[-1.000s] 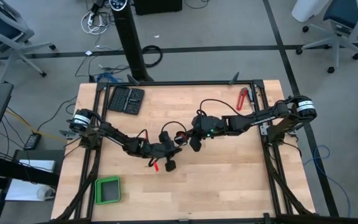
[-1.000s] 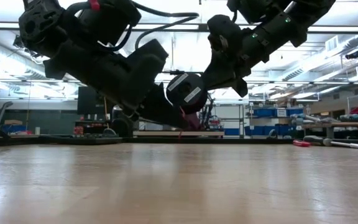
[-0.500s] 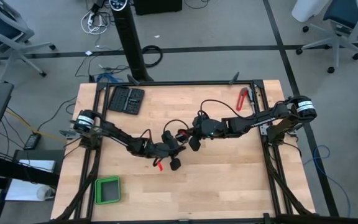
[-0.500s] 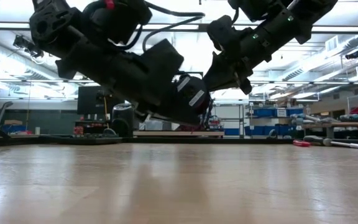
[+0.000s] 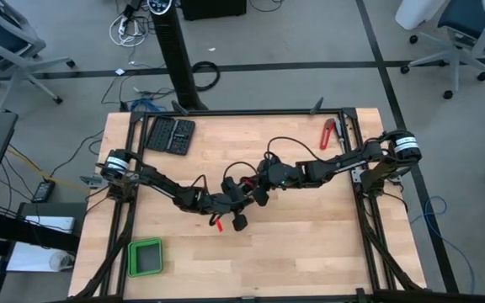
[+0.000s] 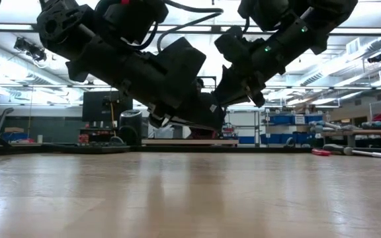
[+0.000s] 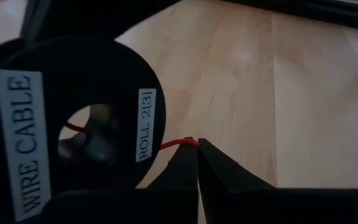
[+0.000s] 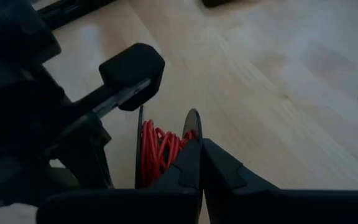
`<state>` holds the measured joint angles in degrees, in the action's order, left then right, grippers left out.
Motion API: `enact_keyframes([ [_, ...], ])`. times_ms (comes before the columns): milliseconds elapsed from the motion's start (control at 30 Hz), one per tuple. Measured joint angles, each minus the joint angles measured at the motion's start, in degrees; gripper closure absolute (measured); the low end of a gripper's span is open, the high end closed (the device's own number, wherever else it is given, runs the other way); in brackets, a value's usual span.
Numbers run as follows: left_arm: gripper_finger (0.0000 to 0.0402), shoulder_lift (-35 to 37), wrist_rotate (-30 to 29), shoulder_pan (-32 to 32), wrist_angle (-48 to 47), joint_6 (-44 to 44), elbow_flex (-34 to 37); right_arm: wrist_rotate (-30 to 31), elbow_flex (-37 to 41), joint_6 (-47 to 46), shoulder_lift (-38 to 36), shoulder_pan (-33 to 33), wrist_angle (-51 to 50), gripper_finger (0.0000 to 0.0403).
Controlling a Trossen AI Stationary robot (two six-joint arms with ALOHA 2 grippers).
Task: Coil cords
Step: Coil the red wire onto the black spool
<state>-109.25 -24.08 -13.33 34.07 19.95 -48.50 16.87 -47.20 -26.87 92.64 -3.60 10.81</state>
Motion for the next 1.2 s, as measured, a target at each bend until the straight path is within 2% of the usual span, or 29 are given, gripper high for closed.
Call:
enact_keyframes([
  [133, 0.0393, 0.0, 0.5, -0.2, -0.8, 1.6, 0.0, -1.3, 0.0, 0.5, 0.0, -0.2, -0.1, 0.0399],
  [233, 0.037, 0.0, 0.4, -0.2, -1.9, 1.8, 0.0, -1.6, 0.0, 0.5, 0.0, -0.2, -1.1, 0.0399],
  [433, 0.0333, 0.0, 5.1, 0.6, -2.6, 1.6, 0.0, -3.8, 0.1, 0.6, 0.0, -0.2, -2.3, 0.0399],
  [800, 0.033, 0.0, 5.3, 1.3, -4.8, -0.3, 0.0, -4.1, 0.1, 2.1, 0.0, -0.2, -6.2, 0.04],
  [967, 0.033, 0.0, 8.3, 1.3, -7.0, -0.3, 0.0, -4.2, 0.1, 3.0, 0.0, -0.2, -7.7, 0.04],
  [1200, 0.033, 2.9, 7.8, 2.0, -15.4, -1.8, 0.0, -5.0, 0.1, 9.0, 0.0, -1.1, -7.5, 0.04],
])
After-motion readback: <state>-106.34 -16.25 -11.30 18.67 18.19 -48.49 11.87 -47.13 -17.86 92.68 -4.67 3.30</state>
